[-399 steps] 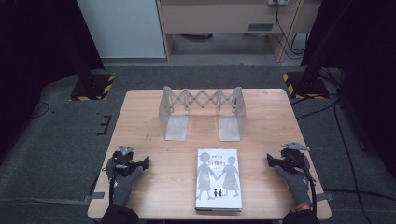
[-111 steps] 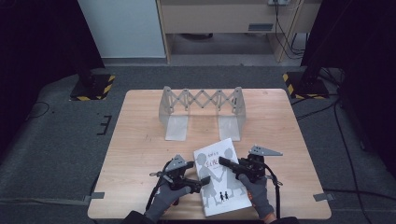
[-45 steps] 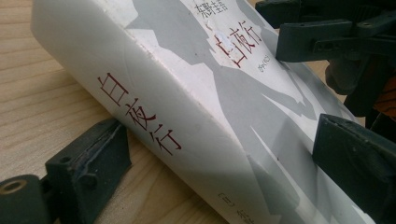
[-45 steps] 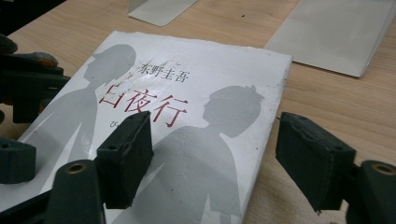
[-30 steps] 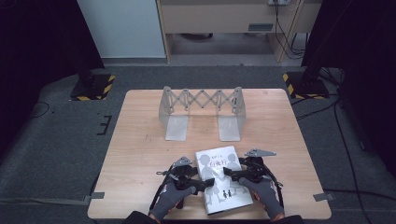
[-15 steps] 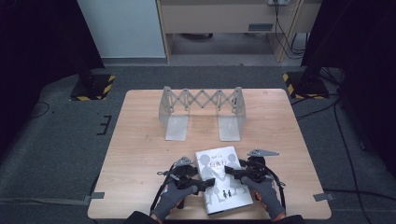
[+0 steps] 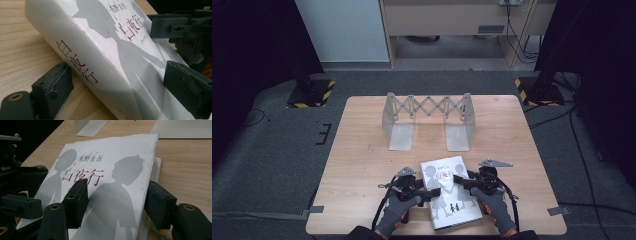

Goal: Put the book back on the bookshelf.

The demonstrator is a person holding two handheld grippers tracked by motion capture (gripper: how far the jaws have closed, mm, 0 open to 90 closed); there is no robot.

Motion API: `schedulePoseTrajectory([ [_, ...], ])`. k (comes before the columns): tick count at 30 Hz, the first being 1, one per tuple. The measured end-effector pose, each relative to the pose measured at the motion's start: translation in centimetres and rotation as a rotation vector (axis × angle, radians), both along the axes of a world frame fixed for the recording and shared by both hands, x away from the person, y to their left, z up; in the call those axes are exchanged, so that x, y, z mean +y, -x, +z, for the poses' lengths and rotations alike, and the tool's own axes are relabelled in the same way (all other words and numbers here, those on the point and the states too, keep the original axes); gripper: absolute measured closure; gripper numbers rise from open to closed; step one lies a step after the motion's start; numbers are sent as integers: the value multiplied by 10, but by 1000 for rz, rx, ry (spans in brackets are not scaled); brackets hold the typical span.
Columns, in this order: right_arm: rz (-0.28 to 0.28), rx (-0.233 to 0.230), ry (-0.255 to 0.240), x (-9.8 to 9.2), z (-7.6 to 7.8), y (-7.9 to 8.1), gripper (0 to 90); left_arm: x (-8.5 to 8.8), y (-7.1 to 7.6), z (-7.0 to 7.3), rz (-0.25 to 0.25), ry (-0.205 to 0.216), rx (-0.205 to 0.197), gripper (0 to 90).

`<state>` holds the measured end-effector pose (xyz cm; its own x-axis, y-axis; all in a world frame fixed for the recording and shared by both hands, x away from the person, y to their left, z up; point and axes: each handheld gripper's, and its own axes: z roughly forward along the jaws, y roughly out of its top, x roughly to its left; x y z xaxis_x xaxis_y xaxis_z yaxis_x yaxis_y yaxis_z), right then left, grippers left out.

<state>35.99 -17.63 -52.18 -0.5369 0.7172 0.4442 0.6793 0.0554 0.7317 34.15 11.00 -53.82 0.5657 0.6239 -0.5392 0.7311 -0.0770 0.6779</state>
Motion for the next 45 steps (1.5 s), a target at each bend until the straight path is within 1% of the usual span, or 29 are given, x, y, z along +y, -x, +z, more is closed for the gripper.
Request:
schedulePoseTrajectory([
  [2, -3, 1, 1, 1, 2, 0, 413, 1, 0, 1, 9, 1, 11, 109],
  [3, -3, -8, 3, 1, 2, 0, 417, 2, 0, 1, 9, -3, 10, 110],
  [4, -3, -8, 3, 1, 2, 0, 417, 2, 0, 1, 9, -3, 10, 110],
  [5, -6, -11, 2, 2, 2, 0, 422, 2, 0, 3, 18, -1, 3, 110],
  [6, -16, -28, -11, 2, 4, 0, 441, 4, 0, 6, 27, 0, -14, 129],
  [7, -19, -34, -19, 3, 6, 0, 448, 5, 0, 9, 34, 2, -26, 139],
  [8, -19, -34, -19, 3, 6, 0, 448, 5, 0, 9, 34, 2, -26, 152],
  [9, -22, -45, -26, 2, 8, 0, 459, 7, 0, 12, 39, 3, -46, 152],
  [11, -28, -90, -47, 3, 14, 1, 481, 7, 1, 17, 41, 1, -78, 169],
  [12, -28, -90, -47, 3, 14, 1, 481, 8, 0, 18, 37, 3, -83, 169],
  [13, -22, -104, -69, 2, 15, 1, 490, 7, 0, 18, 20, 34, -84, 175],
  [16, -11, -113, -75, 3, 17, 2, 493, 7, 1, 19, 14, 43, -88, 174],
  [17, -15, -121, -81, 3, 18, 3, 501, 6, 1, 19, 17, 44, -101, 171],
  [21, -9, -134, -96, 1, 19, 3, 521, 5, 0, 19, 10, 59, -110, 169],
  [23, 4, -137, -110, 2, 21, 4, 527, 3, 0, 19, -1, 77, -107, 168],
  [28, 10, -143, -108, 3, 22, 4, 528, 2, -1, 19, -14, 83, -110, 167],
  [31, 13, -137, -120, 3, 22, 4, 533, -1, -3, 18, -26, 97, -104, 165],
  [36, 18, -137, -124, 3, 23, 4, 541, -3, -4, 19, -33, 86, -112, 160],
  [39, 18, -138, -126, 3, 23, 3, 544, -2, -4, 20, -33, 87, -106, 166],
  [41, 22, -138, -128, 2, 23, 3, 541, 0, -4, 21, -36, 106, -103, 209],
  [45, 25, -126, -139, 0, 23, 2, 539, 2, -4, 23, -43, 120, -113, 238],
])
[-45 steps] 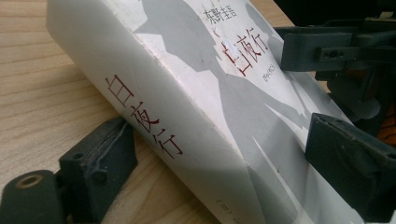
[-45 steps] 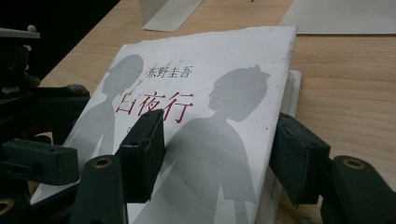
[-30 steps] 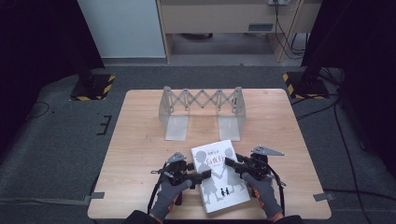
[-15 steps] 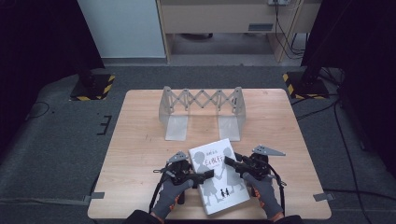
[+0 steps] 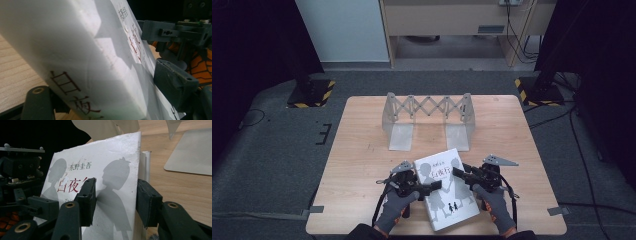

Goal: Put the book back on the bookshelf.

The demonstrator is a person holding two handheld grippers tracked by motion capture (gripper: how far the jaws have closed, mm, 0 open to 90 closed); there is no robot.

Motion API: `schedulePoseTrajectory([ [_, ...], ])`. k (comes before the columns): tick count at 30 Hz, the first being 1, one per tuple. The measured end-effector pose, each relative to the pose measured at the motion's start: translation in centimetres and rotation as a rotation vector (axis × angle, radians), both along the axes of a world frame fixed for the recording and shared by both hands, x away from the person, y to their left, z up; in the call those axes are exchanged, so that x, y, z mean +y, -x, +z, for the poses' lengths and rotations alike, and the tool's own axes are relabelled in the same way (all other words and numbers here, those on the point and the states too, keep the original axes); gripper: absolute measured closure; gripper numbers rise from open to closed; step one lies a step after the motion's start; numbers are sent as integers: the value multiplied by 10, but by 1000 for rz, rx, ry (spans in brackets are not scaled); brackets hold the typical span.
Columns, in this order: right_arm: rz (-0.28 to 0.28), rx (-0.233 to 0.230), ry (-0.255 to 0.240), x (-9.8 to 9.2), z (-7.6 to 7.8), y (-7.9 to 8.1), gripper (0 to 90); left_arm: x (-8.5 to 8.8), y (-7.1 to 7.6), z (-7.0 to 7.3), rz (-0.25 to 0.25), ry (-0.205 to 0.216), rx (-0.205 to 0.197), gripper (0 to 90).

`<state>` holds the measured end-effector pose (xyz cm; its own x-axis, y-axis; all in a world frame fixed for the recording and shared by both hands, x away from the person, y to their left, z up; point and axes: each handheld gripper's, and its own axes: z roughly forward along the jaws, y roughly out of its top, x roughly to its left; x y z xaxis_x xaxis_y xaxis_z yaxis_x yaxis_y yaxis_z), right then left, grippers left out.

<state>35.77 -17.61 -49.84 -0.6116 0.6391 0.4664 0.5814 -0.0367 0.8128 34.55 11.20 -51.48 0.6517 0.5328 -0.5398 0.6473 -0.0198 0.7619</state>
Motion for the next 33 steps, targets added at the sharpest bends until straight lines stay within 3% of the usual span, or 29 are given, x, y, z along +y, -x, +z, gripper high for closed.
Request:
schedulePoseTrajectory([
  [4, 2, 9, -10, -3, 1, 0, 529, 1, 0, 4, -12, 15, -11, 276],
  [7, -23, -24, 6, -7, 4, -1, 513, 1, 0, 6, -14, 18, -18, 295],
  [11, -96, -42, 18, -22, 5, -3, 444, 1, 0, 9, -19, 28, -18, 312],
  [12, -136, -48, 46, -28, 5, -4, 412, 1, 0, 10, -19, 33, -16, 327],
  [13, -136, -48, 46, -28, 5, -4, 412, 1, 0, 12, -20, 33, -18, 327],
  [17, -193, -21, 125, -44, 0, -9, 341, -1, -1, 20, -19, 14, -55, 335],
  [19, -199, -17, 132, -46, 1, -10, 334, -1, -1, 21, -17, 13, -56, 345],
  [23, -233, -14, 180, -58, -2, -12, 309, 0, -3, 25, -11, 14, -58, 355],
  [24, -256, -8, 213, -64, -3, -13, 292, 1, -4, 26, -11, 14, -61, 359],
  [26, -262, -5, 223, -65, -4, -14, 281, 2, -5, 28, -13, 14, -66, 361],
  [31, -303, -2, 344, -75, -9, -17, 250, 4, -6, 37, -12, 8, -104, 392],
  [33, -305, -3, 356, -76, -10, -18, 249, 4, -6, 40, -6, 8, -113, 397],
])
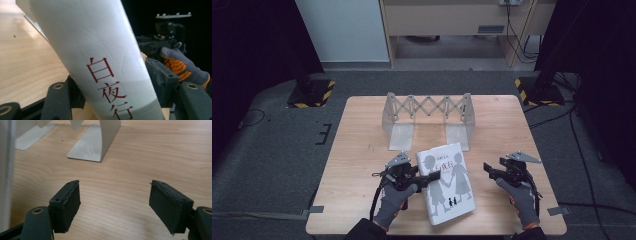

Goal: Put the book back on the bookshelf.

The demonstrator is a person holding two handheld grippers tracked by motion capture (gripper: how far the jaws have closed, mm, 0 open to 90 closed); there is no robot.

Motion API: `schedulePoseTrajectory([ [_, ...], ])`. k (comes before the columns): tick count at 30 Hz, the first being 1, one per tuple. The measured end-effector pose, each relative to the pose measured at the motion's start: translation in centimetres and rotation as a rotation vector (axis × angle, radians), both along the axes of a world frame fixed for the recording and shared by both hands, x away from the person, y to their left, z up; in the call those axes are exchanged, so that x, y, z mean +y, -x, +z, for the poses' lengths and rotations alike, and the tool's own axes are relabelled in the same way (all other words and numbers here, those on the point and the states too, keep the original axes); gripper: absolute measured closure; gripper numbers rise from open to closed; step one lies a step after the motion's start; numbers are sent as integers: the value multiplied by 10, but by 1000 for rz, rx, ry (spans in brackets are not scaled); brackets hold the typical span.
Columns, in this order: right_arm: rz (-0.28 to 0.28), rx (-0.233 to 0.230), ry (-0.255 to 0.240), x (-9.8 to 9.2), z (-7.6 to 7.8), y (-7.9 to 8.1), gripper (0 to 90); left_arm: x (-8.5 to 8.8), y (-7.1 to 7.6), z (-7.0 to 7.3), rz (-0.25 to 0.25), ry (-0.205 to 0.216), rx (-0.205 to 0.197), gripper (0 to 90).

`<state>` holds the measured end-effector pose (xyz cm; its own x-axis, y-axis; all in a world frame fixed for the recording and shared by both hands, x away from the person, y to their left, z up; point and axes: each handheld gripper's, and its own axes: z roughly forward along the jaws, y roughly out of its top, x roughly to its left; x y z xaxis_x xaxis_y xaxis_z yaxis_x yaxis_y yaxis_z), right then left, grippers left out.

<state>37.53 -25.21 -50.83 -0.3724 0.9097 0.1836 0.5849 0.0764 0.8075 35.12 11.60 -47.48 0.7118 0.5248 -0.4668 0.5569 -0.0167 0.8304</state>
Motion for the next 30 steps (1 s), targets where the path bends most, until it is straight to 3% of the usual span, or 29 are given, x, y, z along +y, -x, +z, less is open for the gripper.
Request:
schedulePoseTrajectory([
  [5, -23, -10, 60, -3, -3, -1, 233, 2, -2, 10, 24, 12, -36, 437],
  [10, -43, -12, 104, -7, -6, -3, 221, 7, -1, 12, 24, 16, -38, 451],
  [20, -65, 13, 130, -11, -13, -8, 210, 5, -2, 15, 29, 26, -54, 465],
  [24, -83, 16, 162, -11, -16, -10, 193, 6, -5, 22, 60, 19, -100, 476],
  [28, -96, -8, 158, -13, -17, -10, 199, 12, -4, 25, 78, 23, -123, 489],
  [30, -98, 4, 161, -14, -18, -10, 199, 15, -3, 24, 78, 24, -131, 491],
])
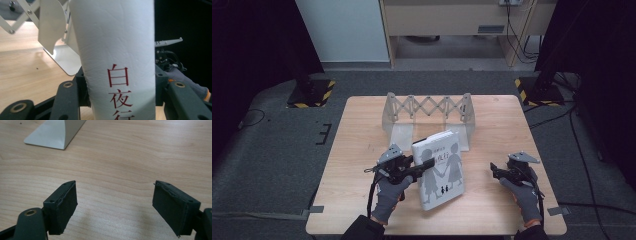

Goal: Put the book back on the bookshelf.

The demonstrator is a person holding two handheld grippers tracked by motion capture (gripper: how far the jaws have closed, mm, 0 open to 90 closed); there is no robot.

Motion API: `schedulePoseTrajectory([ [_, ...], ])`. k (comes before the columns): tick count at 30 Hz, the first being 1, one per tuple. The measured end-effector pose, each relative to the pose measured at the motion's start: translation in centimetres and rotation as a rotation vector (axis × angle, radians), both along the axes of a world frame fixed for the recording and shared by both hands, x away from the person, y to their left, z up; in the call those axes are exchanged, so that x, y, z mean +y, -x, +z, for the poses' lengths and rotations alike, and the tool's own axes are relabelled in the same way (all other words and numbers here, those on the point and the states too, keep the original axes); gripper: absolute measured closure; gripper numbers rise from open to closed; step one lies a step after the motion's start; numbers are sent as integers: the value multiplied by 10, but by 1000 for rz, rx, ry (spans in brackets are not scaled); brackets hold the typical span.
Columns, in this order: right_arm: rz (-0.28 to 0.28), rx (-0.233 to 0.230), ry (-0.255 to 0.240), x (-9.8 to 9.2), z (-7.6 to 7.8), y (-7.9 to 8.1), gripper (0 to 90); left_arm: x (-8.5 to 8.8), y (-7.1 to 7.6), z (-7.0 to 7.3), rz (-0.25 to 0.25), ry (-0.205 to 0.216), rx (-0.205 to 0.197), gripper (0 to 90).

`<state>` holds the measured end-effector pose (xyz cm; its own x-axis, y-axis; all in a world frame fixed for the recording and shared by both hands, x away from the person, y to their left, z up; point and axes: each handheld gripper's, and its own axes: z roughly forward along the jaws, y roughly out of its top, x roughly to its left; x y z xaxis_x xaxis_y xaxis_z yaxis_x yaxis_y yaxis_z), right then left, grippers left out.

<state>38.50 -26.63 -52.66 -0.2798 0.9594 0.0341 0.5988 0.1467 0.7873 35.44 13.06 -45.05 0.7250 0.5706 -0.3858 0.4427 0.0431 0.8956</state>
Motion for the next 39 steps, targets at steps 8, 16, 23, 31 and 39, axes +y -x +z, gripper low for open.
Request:
schedulePoseTrajectory([
  [8, -5, 14, 25, 0, -5, -1, 183, 10, 8, -6, -39, -1, 15, 476],
  [16, -12, 30, 27, -1, -7, -3, 175, 9, 9, -7, -55, -18, 10, 461],
  [23, -8, 42, 42, 0, -10, -4, 163, 5, 13, -6, -69, -30, -14, 457],
  [31, -4, 55, 46, 1, -11, -4, 159, 1, 17, -4, -100, -37, -37, 459],
  [39, -4, 73, 53, 0, -12, -5, 156, -3, 23, -1, -129, -59, -59, 465],
])
